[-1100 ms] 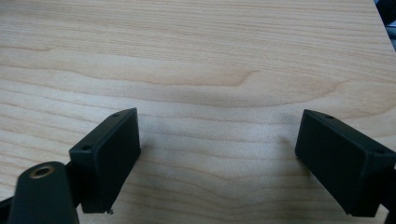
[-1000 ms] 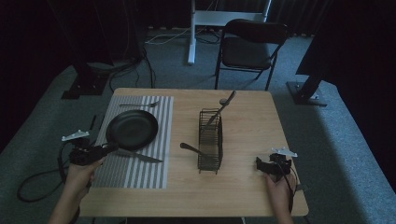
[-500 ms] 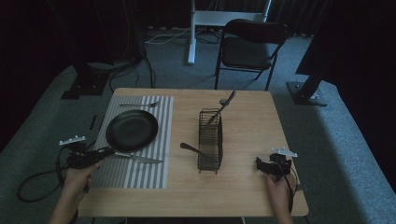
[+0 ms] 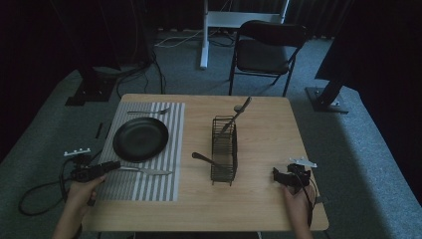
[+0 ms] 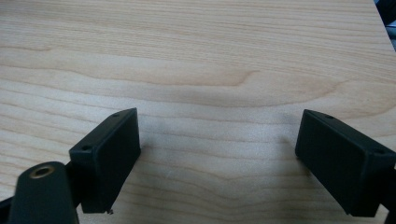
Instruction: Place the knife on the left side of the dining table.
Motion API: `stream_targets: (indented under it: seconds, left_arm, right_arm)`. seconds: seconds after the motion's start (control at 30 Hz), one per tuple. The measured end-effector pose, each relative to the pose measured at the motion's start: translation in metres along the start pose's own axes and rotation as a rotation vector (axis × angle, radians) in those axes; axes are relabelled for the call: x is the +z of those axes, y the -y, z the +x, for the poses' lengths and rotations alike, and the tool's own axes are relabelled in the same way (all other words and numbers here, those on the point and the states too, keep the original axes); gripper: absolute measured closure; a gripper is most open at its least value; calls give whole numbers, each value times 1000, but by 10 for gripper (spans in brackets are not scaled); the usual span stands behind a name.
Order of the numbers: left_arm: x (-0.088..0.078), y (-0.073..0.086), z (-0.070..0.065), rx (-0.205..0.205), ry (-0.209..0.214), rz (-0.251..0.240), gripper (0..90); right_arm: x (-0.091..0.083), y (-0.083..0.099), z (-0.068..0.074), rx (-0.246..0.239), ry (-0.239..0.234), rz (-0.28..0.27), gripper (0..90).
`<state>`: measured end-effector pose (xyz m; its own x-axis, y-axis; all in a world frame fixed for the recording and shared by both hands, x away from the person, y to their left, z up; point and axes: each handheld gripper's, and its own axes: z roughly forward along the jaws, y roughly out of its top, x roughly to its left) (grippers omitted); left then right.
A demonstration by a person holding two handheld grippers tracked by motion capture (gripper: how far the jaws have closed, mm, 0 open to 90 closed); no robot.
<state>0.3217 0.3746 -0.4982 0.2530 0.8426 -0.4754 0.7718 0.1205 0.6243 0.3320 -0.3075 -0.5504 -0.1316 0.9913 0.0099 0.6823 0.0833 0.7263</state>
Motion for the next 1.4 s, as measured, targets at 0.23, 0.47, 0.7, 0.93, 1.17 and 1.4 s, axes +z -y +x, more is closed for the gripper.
stream_targets:
  seconds: [0.23, 0.47, 0.7, 0.93, 1.17, 1.4]
  left_arm:
    - [10, 5, 15, -57, -1, 23, 535]
    - [19, 7, 21, -49, -62, 45, 505]
    - [18, 7, 16, 1, -116, 24, 505]
    - [19, 18, 7, 42, -209, 26, 408]
    - [16, 30, -5, 70, -277, -11, 360]
    - [14, 46, -28, 124, -307, -41, 170]
  right_arm:
    - [0, 0, 0, 0, 0, 0, 130]
    - [0, 0, 0, 0, 0, 0, 130]
    - [0, 0, 0, 0, 0, 0, 131]
    - [0, 0, 0, 2, 0, 0, 130]
    - [0, 0, 0, 2, 1, 1, 130]
    - [0, 0, 0, 2, 1, 1, 131]
